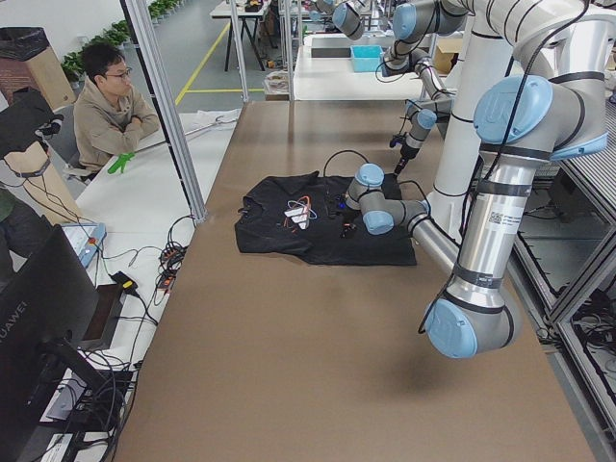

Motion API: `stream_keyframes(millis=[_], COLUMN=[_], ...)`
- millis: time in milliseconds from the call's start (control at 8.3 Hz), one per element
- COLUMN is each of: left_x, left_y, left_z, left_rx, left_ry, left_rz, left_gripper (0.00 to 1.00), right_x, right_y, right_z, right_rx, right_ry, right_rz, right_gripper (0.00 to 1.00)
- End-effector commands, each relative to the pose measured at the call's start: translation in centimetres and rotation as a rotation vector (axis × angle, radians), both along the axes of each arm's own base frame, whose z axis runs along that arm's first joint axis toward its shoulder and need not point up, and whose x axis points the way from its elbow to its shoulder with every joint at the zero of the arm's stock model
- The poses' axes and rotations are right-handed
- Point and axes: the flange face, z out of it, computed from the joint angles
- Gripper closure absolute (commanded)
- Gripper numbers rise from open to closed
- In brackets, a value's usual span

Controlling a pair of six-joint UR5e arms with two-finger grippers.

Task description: Fold clothes

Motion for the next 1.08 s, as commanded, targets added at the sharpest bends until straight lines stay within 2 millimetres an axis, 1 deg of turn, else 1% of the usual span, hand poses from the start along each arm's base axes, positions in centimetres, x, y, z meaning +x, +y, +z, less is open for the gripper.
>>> stream_keyframes(millis=[0,120,361,482,602,723,843,964], left_x=[0.0,0.0,0.0,0.0,0.0,0.1,0.1,0.0], left_y=[-0.1,-0.1,0.0,0.0,0.0,0.0,0.0,0.0], left_z=[0.2,0.1,0.1,0.1,0.1,0.2,0.2,0.1], left_rx=[-0.01,-0.008,-0.008,-0.008,-0.008,-0.009,-0.009,-0.008], left_ry=[-0.002,0.0,0.0,0.0,0.0,-0.001,-0.001,0.0], left_rz=[-0.012,-0.013,-0.011,-0.011,-0.011,-0.011,-0.011,-0.011], left_gripper=[0.0,0.0,0.0,0.0,0.0,0.0,0.0,0.0], right_x=[-0.2,-0.5,-0.9,-0.9,-0.8,-0.6,-0.5,-0.4], right_y=[0.8,0.9,1.4,1.3,1.2,1.2,1.2,1.2], right_z=[1.1,1.9,2.7,2.6,2.8,3.1,3.2,3.0], right_rx=[0.0,0.002,0.007,0.008,0.012,0.014,0.014,0.016], right_ry=[0.022,0.039,0.055,0.054,0.059,0.067,0.068,0.067], right_rz=[-0.017,-0.02,-0.03,-0.029,-0.032,-0.035,-0.035,-0.039], right_gripper=[0.37,0.39,0.41,0.46,0.56,0.75,0.91,0.99])
